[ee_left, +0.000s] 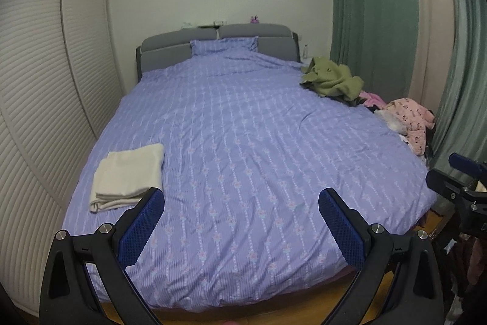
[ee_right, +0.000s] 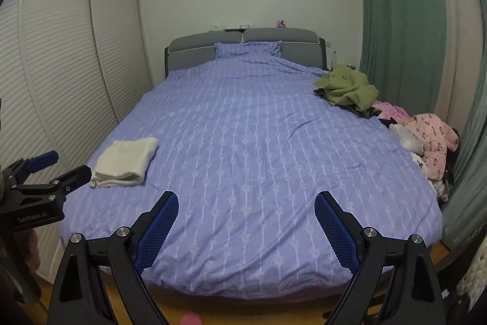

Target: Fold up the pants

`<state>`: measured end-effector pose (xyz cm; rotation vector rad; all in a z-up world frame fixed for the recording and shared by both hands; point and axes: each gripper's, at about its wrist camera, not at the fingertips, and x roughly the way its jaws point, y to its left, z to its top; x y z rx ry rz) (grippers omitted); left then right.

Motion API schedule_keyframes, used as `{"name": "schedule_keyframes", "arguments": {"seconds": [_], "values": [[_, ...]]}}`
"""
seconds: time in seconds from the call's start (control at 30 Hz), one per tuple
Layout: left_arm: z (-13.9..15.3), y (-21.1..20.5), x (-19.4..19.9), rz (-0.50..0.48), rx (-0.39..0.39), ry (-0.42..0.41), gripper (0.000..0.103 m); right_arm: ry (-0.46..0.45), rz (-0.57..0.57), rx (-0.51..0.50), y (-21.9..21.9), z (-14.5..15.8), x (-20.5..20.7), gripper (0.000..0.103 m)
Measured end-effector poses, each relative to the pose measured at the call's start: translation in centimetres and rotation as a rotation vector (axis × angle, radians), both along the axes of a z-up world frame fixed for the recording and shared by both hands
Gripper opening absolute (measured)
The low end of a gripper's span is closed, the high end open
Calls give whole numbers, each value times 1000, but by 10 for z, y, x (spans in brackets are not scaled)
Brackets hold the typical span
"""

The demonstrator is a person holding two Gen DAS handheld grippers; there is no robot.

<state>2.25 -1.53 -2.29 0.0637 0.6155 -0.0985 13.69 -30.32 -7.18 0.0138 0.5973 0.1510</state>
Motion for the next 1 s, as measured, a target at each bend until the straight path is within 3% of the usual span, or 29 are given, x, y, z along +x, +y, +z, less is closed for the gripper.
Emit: {"name": "schedule_keyframes", "arguments": {"seconds": [0.33, 1.0], "values": [[14, -16, -18, -48, 18, -47, 103, -23, -36, 14, -8, 4, -16, 92], [13, -29, -27, 18, 9, -61, 103, -41, -5, 3, -26, 9, -21, 92]]}}
